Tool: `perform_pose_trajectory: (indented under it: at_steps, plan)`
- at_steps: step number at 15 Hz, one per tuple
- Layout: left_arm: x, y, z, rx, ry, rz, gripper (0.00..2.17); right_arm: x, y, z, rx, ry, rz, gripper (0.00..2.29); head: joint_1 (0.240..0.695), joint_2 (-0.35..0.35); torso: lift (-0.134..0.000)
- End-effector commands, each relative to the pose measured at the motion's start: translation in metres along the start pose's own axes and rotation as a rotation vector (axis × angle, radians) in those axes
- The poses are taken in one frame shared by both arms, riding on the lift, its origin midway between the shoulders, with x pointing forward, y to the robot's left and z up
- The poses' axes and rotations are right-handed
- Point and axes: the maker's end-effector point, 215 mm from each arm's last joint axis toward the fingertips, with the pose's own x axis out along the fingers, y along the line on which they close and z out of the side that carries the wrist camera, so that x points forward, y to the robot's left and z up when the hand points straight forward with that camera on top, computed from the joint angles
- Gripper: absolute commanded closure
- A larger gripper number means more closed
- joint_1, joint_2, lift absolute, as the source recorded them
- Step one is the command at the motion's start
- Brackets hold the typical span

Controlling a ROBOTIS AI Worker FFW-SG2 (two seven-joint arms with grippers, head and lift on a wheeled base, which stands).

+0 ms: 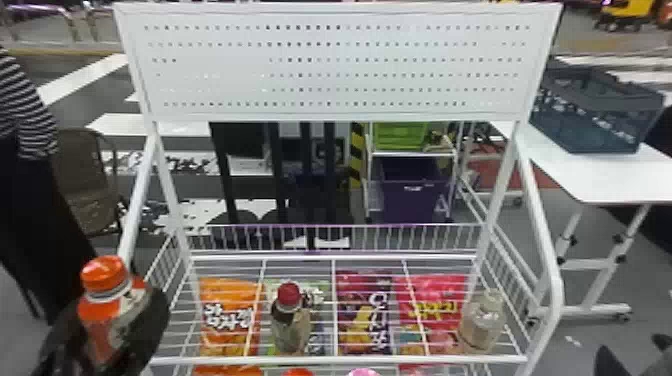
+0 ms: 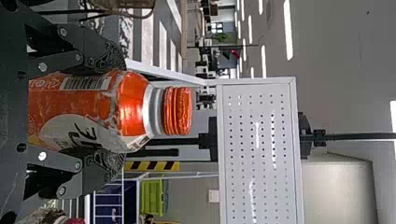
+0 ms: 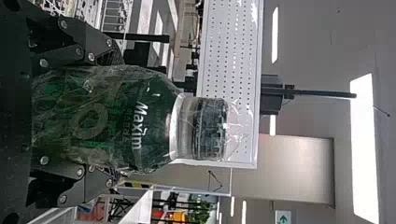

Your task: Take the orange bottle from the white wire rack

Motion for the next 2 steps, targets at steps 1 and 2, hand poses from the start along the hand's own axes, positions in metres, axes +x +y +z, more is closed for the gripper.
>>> perform_pose_trajectory:
  at_steps: [1,2]
  plan:
    - [-0.0001,-0.0003,0.0009,-0.001,-0.001,-0.001,1.79,-0.0013,0.0002,-0.0008,0.001,0.003,-0.001,0.60,0.499,0.000,0.000]
    - [-0.0001,-0.0005,0.0017,-0.001,-0.003,-0.001,1.79,-0.0015,0.0000,-0.0006,0.002,0.001,-0.001,0.60,0.499,0.000,0.000]
